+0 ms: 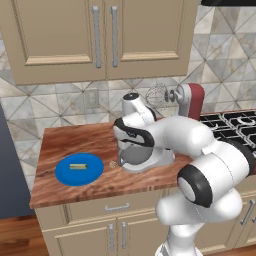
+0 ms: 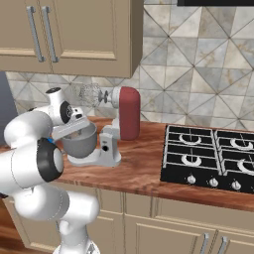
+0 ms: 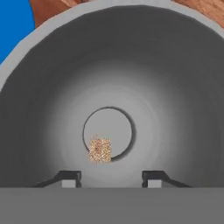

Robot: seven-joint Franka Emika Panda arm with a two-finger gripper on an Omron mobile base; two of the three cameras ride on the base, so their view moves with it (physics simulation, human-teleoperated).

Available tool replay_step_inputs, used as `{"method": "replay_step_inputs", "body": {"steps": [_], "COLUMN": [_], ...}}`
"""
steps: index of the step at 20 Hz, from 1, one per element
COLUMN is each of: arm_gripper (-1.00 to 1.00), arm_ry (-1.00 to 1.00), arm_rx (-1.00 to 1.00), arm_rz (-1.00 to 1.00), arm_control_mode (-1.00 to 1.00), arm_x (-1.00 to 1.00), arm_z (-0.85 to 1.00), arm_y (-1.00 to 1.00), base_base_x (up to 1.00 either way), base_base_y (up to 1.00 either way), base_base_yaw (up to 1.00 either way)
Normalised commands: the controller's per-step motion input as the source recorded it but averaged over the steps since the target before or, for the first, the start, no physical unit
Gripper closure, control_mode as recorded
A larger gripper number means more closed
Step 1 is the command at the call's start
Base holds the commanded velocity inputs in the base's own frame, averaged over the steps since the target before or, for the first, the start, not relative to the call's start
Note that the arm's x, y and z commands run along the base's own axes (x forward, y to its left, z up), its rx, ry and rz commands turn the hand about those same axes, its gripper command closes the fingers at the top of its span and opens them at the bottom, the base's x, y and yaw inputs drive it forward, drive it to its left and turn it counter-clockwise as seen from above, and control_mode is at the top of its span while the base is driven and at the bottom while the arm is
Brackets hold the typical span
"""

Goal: Add butter and sugar cubes to the stand mixer bowl and then turn on the stand mixer to begin making frosting.

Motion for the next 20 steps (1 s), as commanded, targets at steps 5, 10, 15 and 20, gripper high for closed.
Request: {"method": "replay_step_inputs", "body": {"steps": [5, 10, 15, 20], "arm_gripper": [-1.00, -1.00, -1.00, -1.00], "arm_ry": [-0.01, -0.07, -0.14, -0.23], "arm_rx": [0.01, 0.06, 0.04, 0.00], "arm_rz": [-0.04, -0.06, -0.16, -0.51], "arm_control_mode": [-1.00, -1.00, -1.00, -1.00], "arm_x": [-0.03, -0.38, -0.75, -0.92], "arm_z": [0.19, 0.74, 0.76, 0.25], "arm_y": [0.18, 0.20, 0.28, 0.42], "base_base_x": [0.00, 0.00, 0.00, 0.00], "base_base_y": [0.00, 0.00, 0.00, 0.00], "base_base_yaw": [0.00, 0.00, 0.00, 0.00]}}
